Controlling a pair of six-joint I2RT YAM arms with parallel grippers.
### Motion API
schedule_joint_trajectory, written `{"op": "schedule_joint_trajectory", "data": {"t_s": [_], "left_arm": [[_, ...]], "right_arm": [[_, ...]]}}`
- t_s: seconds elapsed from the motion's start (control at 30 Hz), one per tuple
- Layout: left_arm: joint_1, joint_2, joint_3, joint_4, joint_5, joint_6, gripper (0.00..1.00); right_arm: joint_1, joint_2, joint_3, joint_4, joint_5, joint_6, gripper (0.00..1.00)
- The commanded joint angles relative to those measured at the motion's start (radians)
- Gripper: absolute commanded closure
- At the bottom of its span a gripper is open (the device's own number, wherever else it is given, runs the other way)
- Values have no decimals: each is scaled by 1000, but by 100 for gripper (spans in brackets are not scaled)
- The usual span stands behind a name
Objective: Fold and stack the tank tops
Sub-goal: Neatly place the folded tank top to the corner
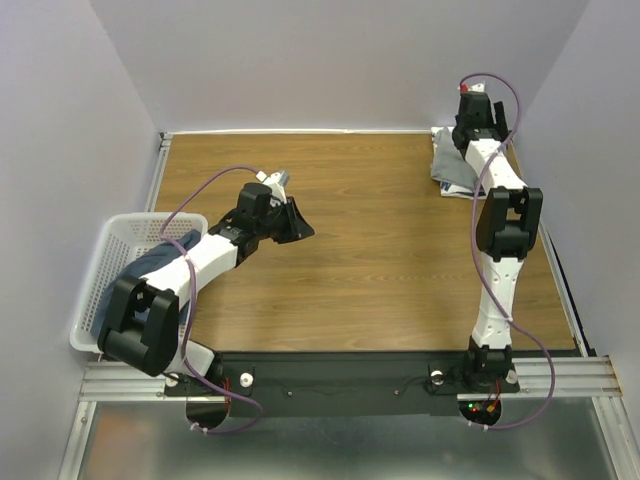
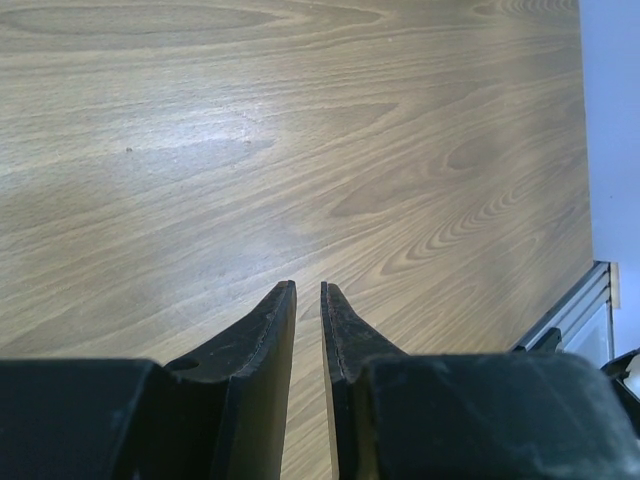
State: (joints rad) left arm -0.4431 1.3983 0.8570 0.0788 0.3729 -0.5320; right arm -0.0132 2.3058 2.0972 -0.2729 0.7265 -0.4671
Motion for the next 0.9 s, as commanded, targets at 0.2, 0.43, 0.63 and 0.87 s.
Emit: {"op": "schedule_joint_trajectory", "data": {"t_s": [0.2,0.43,0.63,0.87], "left_arm": [[3,-13,-13,35,21,12,71],[3,-21,-10,39,15,6,71],[3,-38,-9,49,12,-2,71],[3,-88,2,35,-18,0,71]], "right_arm": [[-10,-40,60,28,-4,133,0],[12,-112,136,-112,-125,266,0],[73,-158,135,-184,-200,415,0],[172,-313,-90,-187,-289,629,0]]}}
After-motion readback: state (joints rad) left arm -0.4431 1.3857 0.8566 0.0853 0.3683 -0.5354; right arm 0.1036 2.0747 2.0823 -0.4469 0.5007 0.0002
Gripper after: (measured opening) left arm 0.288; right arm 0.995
